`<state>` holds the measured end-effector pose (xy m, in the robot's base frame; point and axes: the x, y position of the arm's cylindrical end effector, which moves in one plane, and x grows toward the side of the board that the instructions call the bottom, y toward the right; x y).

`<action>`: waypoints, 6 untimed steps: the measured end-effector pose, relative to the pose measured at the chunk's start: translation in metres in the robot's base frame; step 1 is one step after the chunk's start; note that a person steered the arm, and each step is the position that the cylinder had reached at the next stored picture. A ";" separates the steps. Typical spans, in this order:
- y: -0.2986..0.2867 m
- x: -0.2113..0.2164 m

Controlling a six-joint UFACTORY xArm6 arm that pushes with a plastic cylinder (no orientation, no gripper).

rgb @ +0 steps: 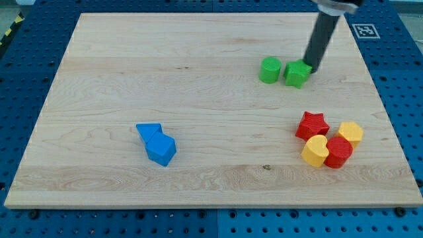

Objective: Slide the yellow hexagon along with red star slightly left

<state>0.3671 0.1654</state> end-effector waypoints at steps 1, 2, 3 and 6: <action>-0.029 0.000; -0.033 0.000; -0.016 -0.005; 0.098 0.072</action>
<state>0.4388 0.2635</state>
